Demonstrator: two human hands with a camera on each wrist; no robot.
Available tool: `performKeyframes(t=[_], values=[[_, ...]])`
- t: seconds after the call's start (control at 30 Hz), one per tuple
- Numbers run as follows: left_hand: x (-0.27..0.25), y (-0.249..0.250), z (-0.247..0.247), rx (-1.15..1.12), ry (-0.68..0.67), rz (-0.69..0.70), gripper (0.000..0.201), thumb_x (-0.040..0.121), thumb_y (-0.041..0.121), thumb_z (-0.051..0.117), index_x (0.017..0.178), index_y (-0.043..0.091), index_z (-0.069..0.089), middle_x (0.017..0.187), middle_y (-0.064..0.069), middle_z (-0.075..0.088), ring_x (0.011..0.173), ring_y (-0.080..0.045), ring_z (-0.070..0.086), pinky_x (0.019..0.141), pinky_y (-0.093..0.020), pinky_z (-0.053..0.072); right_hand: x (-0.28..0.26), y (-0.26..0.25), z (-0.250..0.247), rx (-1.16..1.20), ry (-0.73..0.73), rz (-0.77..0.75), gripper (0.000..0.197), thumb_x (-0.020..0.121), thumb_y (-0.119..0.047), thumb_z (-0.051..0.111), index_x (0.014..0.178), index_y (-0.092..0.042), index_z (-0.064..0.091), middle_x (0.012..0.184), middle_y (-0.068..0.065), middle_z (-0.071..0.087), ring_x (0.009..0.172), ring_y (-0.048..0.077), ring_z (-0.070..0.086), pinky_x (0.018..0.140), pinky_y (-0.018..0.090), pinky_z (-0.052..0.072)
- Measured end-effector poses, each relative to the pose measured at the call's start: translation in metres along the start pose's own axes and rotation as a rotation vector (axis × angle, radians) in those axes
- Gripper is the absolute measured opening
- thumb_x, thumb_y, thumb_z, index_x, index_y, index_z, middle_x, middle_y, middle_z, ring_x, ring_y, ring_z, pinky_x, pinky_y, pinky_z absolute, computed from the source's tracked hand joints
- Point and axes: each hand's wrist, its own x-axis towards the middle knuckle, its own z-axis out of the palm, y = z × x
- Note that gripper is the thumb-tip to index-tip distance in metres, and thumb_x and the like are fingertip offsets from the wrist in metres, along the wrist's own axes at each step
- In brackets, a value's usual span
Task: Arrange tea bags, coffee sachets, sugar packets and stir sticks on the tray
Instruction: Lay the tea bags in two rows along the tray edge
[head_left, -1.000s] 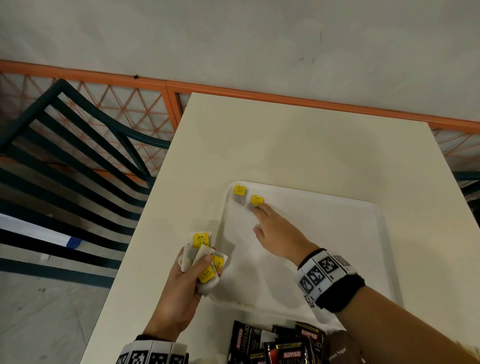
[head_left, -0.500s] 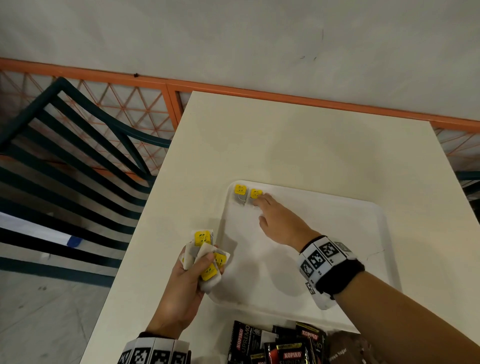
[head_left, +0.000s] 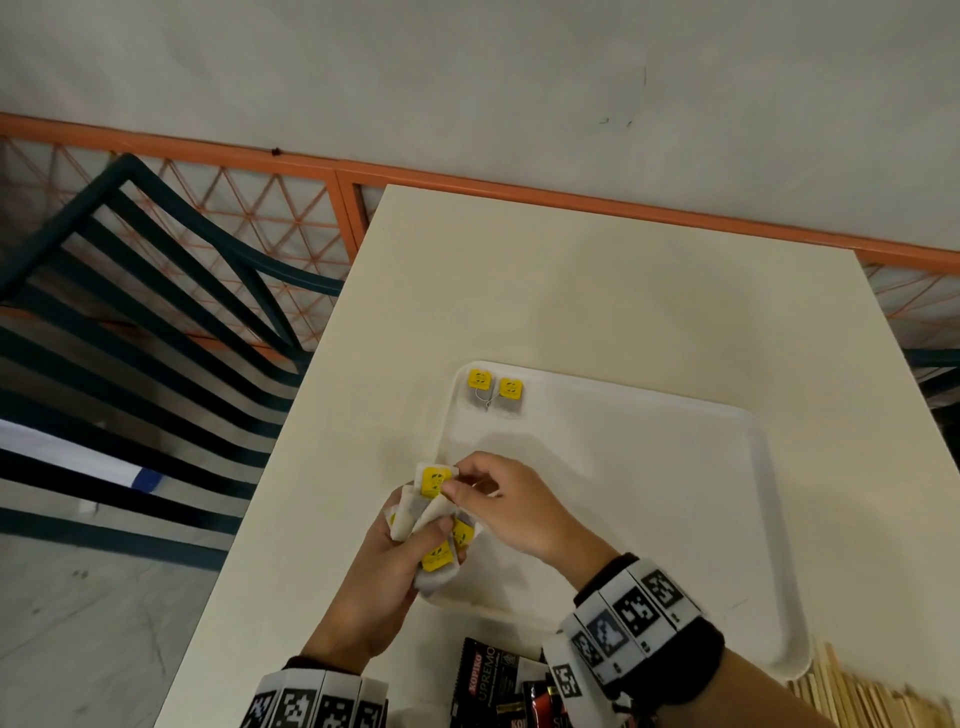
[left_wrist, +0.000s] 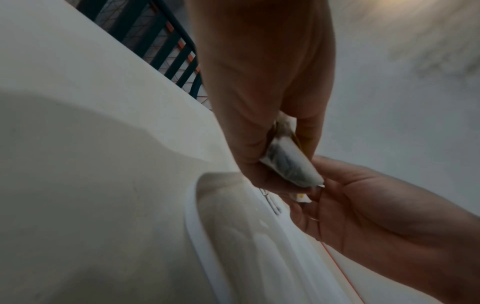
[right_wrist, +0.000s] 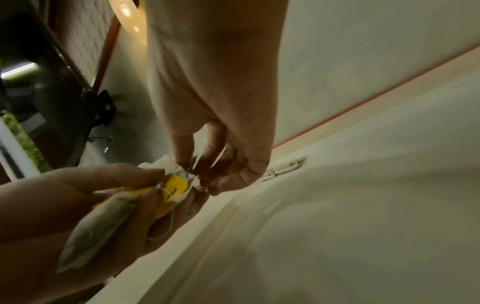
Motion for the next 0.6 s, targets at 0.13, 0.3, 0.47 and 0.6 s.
performKeyframes(t=[0.13,0.3,0.47,0.6], values=[[-0.001,-0.001,-0.003,0.018,0.014,-0.015,0.036,0.072,0.014,0.060,0.108,0.013,0.058,0.080,-0.008,0.067,0.068,-0.017,0.066,0.058,-0.028,0.053,0.000,0.004,0.001,0.168,0.034,0.049,0.002,0.088,-0.016,0.060,0.087,-0.017,0.059,0.079,0.000,0.063,0.070,0.011,0.059,0.069,0.021,0.049],[-0.004,-0.006,-0.012,0.018,0.068,-0.002,0.041,0.074,0.015,0.060,0.115,0.015,0.059,0.086,-0.013,0.068,0.080,-0.026,0.066,0.073,-0.037,0.049,0.006,0.005,-0.003,0.451,0.108,0.140,0.001,0.090,-0.006,0.056,0.089,-0.006,0.056,0.073,0.007,0.060,0.048,0.008,0.061,0.054,0.022,0.055],[-0.010,-0.006,-0.022,0.019,0.079,0.004,0.032,0.076,0.015,0.059,0.108,0.014,0.060,0.087,-0.012,0.067,0.085,-0.026,0.059,0.069,-0.031,0.045,0.021,0.013,-0.010,0.413,0.250,0.178,0.006,0.088,-0.006,0.059,0.093,-0.004,0.057,0.069,0.006,0.059,0.048,0.009,0.056,0.049,0.017,0.051],[-0.010,-0.002,-0.025,0.016,0.108,0.013,0.026,0.080,0.010,0.063,0.105,0.016,0.059,0.081,-0.003,0.070,0.074,-0.015,0.065,0.070,-0.032,0.039,0.027,0.016,-0.012,0.355,0.232,0.192,0.005,0.089,-0.005,0.058,0.094,-0.005,0.056,0.066,0.005,0.059,0.053,0.014,0.054,0.049,0.015,0.049]])
